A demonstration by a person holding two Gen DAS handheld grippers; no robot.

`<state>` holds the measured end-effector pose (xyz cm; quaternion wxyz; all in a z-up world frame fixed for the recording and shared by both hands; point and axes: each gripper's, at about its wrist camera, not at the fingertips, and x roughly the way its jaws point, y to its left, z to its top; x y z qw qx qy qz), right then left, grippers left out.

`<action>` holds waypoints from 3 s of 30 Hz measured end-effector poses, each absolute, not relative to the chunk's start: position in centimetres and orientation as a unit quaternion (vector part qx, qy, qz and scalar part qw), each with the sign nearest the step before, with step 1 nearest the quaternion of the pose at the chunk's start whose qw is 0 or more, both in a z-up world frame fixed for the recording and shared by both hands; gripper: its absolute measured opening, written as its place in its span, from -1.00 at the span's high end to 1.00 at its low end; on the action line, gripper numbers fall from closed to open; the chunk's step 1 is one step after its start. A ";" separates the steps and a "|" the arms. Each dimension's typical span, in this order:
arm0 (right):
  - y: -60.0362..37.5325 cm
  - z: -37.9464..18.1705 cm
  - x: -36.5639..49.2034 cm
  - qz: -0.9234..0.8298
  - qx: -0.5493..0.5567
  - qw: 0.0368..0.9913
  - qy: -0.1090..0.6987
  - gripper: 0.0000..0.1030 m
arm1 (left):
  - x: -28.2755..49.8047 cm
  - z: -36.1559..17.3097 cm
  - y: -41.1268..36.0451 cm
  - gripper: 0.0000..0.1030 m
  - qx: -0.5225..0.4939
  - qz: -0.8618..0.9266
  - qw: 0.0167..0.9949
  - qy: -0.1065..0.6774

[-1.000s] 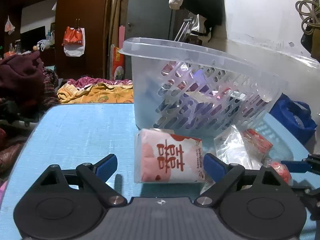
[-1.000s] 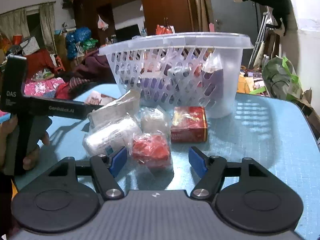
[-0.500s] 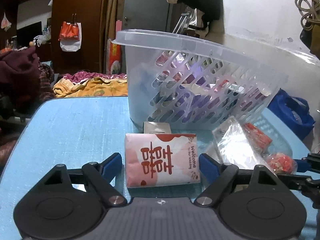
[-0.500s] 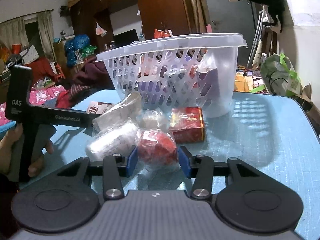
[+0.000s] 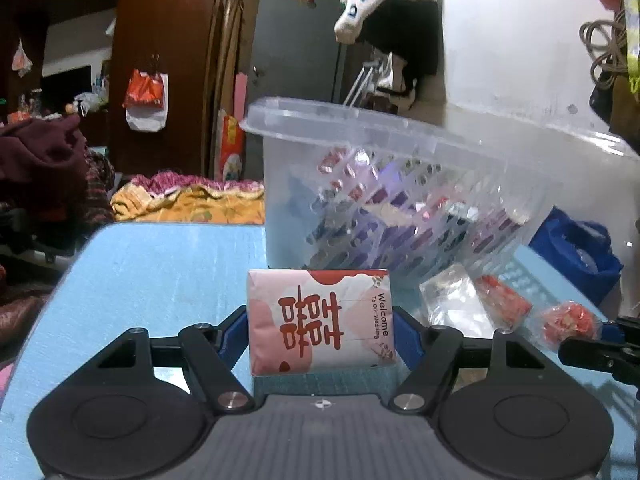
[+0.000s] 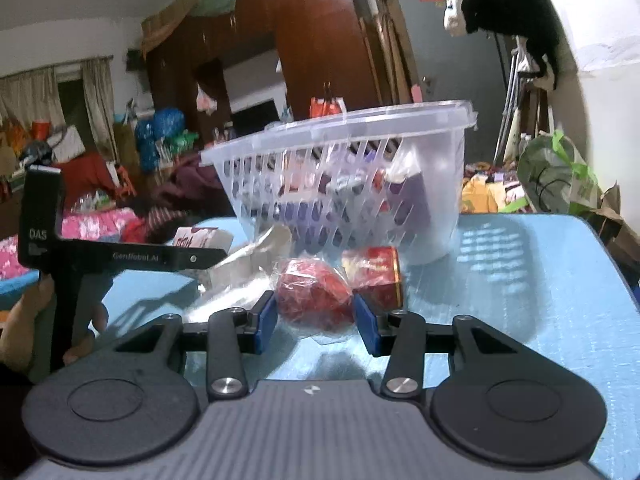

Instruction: Organize objects

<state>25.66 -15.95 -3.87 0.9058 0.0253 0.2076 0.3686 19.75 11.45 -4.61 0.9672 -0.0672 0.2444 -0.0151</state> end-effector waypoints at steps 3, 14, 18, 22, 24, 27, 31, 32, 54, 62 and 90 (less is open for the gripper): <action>-16.2 -3.8 25.4 0.365 0.031 0.910 0.194 0.09 | 19.3 -4.3 11.7 -0.47 -0.074 -0.015 0.970 0.229; -17.2 -1.9 23.7 0.342 0.036 0.931 0.122 0.09 | 15.7 -1.5 11.2 -0.47 -0.088 -0.052 0.980 0.171; -18.1 2.4 23.6 0.325 0.052 0.943 0.053 0.09 | 15.7 2.7 11.0 -0.47 -0.086 -0.071 0.985 0.133; -15.8 7.0 28.0 0.324 0.028 0.945 0.039 0.09 | 20.3 6.8 10.6 -0.47 -0.082 -0.072 0.986 0.128; -14.0 8.1 31.2 0.325 0.017 0.943 0.063 0.09 | 23.4 7.6 10.2 -0.47 -0.074 -0.058 0.986 0.138; -11.5 8.3 34.5 0.311 -0.011 0.947 0.085 0.09 | 26.8 7.4 10.4 -0.47 -0.086 -0.055 0.981 0.168; -10.3 7.8 35.8 0.310 -0.027 0.945 0.098 0.09 | 28.4 6.7 10.2 -0.47 -0.081 -0.044 0.979 0.182; -10.1 7.7 36.0 0.309 -0.030 0.945 0.103 0.09 | 28.6 6.7 10.3 -0.47 -0.080 -0.044 0.978 0.185; -14.4 -1.5 30.3 0.301 -0.046 0.922 0.238 -0.76 | 23.2 -2.7 13.3 -0.85 -0.054 -0.013 0.958 0.283; -12.8 -2.8 30.9 0.324 -0.080 0.908 0.254 -0.65 | 24.6 -4.1 12.4 -0.80 -0.039 0.011 0.950 0.309; -13.4 -2.8 31.3 0.334 -0.079 0.901 0.264 -0.02 | 22.8 -4.1 10.3 0.64 -0.028 -0.005 0.960 0.280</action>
